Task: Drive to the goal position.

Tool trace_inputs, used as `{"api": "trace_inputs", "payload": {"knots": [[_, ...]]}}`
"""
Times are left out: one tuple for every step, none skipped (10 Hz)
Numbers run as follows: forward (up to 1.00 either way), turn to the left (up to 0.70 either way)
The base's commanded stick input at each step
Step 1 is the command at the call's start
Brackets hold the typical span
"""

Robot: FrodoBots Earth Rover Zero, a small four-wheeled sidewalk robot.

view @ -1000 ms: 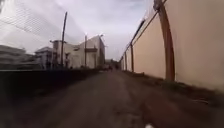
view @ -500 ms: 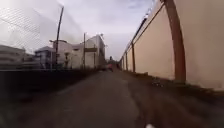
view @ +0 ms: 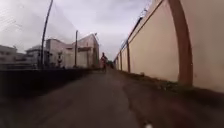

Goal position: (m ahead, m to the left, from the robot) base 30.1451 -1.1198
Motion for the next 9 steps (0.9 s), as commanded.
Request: {"api": "trace_inputs", "payload": {"knots": [[1.0, 0.0], [1.0, 0.0], [1.0, 0.0], [1.0, 0.0], [1.0, 0.0], [1.0, 0.0], [1.0, 0.0], [1.0, 0.0], [1.0, 0.0]]}}
